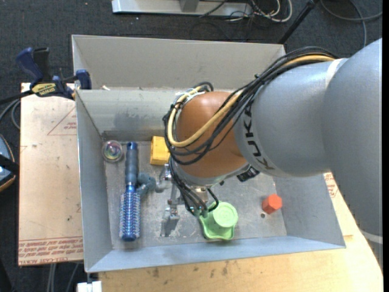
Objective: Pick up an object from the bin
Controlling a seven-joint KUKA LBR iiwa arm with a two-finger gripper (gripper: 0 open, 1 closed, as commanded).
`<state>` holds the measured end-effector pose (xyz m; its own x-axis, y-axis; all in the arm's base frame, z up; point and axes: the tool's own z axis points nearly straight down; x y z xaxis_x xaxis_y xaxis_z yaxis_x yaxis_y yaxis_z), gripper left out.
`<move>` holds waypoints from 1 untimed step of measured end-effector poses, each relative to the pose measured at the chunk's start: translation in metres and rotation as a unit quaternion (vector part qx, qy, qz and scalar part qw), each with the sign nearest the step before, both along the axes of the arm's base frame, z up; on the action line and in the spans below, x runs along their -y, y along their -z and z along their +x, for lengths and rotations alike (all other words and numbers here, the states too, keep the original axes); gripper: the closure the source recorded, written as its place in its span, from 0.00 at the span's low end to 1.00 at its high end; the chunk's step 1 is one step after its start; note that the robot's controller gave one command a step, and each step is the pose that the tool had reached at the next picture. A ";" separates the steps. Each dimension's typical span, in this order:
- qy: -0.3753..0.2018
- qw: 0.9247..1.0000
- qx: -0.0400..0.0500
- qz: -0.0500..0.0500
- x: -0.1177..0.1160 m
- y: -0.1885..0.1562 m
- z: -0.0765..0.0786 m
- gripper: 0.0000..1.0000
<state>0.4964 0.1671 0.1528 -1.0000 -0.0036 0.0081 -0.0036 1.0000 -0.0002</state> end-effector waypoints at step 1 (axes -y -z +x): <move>0.024 1.000 0.003 -0.002 0.095 0.028 0.014 0.00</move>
Offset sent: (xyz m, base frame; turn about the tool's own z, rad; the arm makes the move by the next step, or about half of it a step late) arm 0.0133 -0.0897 -0.0263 0.0388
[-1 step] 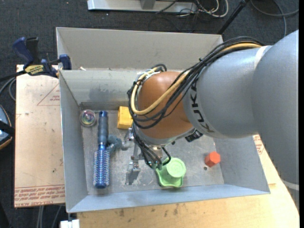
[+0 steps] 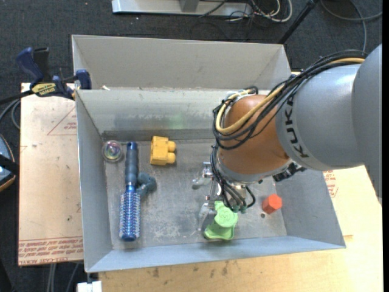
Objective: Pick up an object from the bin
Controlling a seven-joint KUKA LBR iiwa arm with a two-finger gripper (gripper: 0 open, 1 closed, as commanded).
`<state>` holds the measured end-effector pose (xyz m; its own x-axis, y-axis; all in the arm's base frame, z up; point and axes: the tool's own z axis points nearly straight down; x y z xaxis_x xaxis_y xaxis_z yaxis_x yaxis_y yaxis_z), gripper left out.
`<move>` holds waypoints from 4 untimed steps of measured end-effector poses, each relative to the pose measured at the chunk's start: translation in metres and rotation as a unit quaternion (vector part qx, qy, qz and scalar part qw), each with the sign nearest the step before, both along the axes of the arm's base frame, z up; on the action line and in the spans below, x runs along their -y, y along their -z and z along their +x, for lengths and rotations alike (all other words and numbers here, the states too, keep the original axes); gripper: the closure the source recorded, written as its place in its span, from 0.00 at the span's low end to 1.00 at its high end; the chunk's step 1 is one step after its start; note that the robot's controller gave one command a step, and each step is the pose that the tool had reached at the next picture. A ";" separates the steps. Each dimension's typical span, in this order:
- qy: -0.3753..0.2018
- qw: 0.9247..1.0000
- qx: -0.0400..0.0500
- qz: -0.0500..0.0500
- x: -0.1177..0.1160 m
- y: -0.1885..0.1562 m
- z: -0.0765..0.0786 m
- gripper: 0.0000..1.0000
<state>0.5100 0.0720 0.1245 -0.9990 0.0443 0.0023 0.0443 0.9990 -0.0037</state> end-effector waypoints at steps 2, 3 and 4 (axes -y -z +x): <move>-0.294 0.956 0.003 0.004 0.098 0.050 0.046 0.00; -0.466 0.885 0.009 0.002 0.150 0.048 0.045 0.00; -0.589 0.808 0.004 0.003 0.165 0.051 0.095 0.00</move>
Offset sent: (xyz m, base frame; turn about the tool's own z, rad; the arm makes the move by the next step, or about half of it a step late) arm 0.0031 -0.0802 -0.0093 -0.2660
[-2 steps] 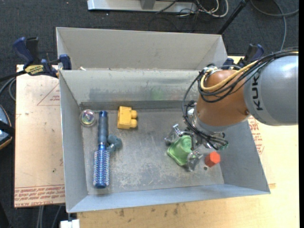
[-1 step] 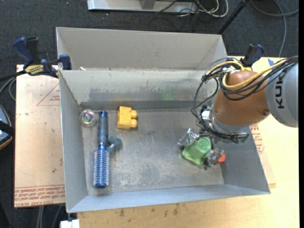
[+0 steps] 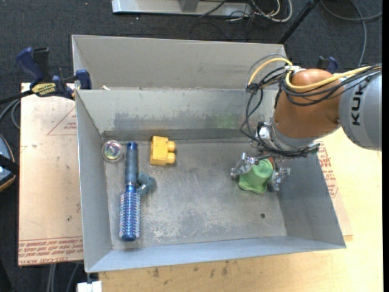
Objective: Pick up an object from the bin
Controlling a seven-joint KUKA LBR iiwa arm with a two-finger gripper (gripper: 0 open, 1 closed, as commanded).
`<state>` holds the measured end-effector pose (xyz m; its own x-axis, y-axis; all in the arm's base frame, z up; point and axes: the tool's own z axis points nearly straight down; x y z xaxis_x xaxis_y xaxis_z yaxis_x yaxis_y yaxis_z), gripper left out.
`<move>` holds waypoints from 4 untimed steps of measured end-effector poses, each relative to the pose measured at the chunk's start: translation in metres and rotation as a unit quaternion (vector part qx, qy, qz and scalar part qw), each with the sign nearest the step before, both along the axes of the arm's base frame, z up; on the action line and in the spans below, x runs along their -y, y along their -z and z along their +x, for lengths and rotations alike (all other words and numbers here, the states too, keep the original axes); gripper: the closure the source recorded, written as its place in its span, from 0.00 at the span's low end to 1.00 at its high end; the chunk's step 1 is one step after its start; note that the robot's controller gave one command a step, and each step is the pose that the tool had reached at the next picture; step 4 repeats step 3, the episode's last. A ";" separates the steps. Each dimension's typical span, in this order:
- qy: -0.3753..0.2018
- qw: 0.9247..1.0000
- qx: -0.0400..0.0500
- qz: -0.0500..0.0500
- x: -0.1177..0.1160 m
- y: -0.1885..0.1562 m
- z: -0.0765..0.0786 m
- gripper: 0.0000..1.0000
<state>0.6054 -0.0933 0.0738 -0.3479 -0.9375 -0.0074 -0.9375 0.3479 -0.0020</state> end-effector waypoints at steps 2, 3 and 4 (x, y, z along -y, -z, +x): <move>-0.012 1.000 0.003 -0.002 -0.003 -0.083 0.015 1.00; 0.003 1.000 0.003 -0.003 -0.008 -0.154 0.004 1.00; 0.003 1.000 0.003 -0.003 -0.008 -0.154 0.004 1.00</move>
Offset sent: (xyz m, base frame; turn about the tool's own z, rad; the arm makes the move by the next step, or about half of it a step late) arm 0.0000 0.0000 0.0000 0.0000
